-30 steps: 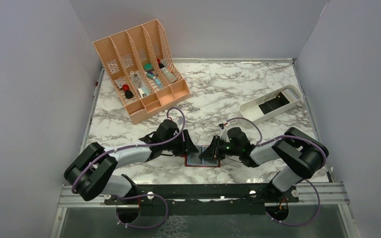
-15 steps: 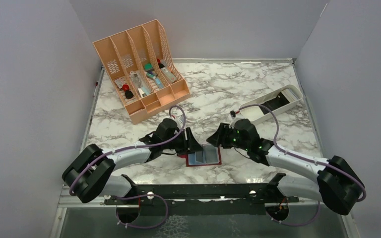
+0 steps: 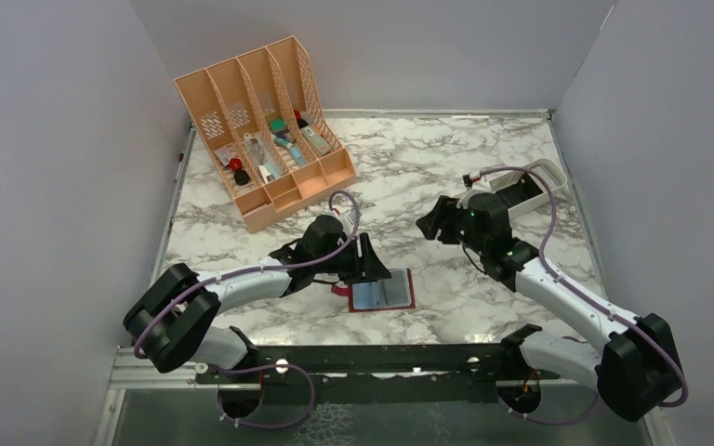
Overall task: Put the credit cards into the card holder
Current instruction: Turn over the card slot in the card holder.
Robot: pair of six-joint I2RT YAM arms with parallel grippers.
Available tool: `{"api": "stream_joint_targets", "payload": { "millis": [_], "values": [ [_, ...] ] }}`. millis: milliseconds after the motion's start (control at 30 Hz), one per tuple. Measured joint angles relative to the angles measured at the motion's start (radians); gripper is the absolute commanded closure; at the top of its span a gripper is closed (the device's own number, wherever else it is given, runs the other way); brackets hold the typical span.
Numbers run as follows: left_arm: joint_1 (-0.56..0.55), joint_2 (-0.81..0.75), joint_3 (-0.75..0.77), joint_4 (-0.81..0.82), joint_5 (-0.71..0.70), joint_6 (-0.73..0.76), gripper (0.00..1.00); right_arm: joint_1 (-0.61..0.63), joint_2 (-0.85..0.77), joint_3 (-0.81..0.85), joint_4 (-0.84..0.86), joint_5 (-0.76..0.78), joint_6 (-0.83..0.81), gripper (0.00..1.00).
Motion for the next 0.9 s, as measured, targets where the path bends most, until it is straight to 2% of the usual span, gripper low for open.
{"api": "stream_joint_targets", "payload": {
  "millis": [333, 567, 700, 900],
  "values": [
    [-0.037, 0.023, 0.066, -0.062, -0.027, 0.028, 0.45, 0.000, 0.023, 0.007, 0.001, -0.043, -0.026, 0.38],
    [-0.063, 0.035, 0.095, -0.128, -0.079, 0.052, 0.45, 0.000, 0.018, -0.014, 0.021, -0.113, -0.005, 0.46],
    [-0.063, 0.047, 0.099, -0.144, -0.100, 0.057, 0.45, 0.000, 0.018, -0.072, 0.029, -0.167, 0.050, 0.45],
    [-0.076, 0.071, 0.099, -0.159, -0.113, 0.060, 0.45, 0.000, -0.001, -0.074, -0.008, -0.135, 0.033, 0.40]
  ]
}}
